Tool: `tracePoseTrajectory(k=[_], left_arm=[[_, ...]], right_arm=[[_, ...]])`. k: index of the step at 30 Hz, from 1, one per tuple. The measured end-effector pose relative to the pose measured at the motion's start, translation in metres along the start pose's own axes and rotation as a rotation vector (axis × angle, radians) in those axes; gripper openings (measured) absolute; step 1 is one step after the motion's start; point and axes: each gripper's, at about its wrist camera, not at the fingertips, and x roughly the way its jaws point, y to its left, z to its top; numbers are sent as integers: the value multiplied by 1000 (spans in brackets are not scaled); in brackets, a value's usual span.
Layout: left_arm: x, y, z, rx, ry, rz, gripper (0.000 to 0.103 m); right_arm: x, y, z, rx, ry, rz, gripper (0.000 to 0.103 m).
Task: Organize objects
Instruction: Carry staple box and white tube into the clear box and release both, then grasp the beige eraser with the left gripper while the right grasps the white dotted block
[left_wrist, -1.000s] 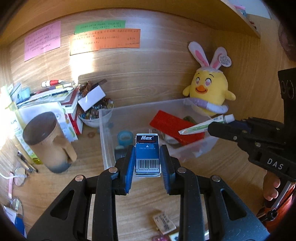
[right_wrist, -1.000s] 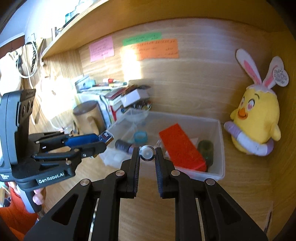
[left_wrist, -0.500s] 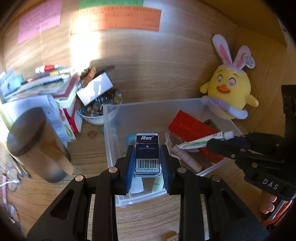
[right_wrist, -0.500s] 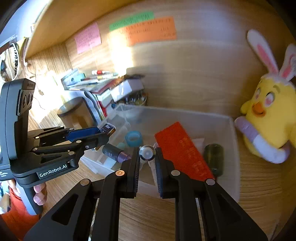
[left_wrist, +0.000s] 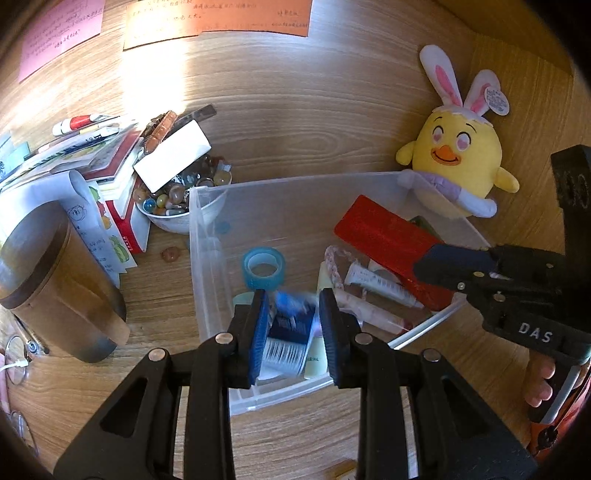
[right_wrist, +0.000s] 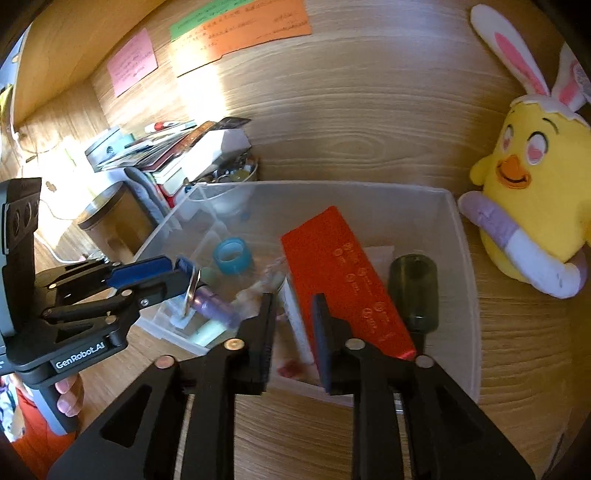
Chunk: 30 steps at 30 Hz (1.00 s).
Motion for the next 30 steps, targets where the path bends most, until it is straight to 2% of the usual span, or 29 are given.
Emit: tracePoseTrajectory(k=[1, 4, 8, 12, 14, 16, 21, 26, 30], left_arm=[[-1, 0, 0, 0, 0, -1, 27], [-8, 0, -1, 4, -9, -9, 28], [-24, -4, -8, 22, -32, -14, 39], [-37, -12, -22, 56, -34, -7, 39], [-44, -15, -29, 73, -51, 17, 45], [-50, -17, -37, 81, -44, 7, 47], [-60, -23, -56, 91, -25, 3, 47], [-55, -27, -77, 72, 39, -40, 57], [-48, -34, -92, 67, 90, -71, 60]], right_arm=[[-3, 0, 0, 1, -10, -14, 30], [-11, 1, -1, -5, -27, -27, 31], [-22, 6, -7, -35, -40, -45, 35], [-34, 12, -19, -69, -46, -52, 42], [-39, 14, -26, -81, -47, -53, 44], [-46, 19, -33, -103, -62, -73, 48], [-57, 33, -51, -146, -71, -78, 48], [-63, 42, -68, -151, -59, -41, 48], [-64, 43, -83, -149, -38, -39, 49]])
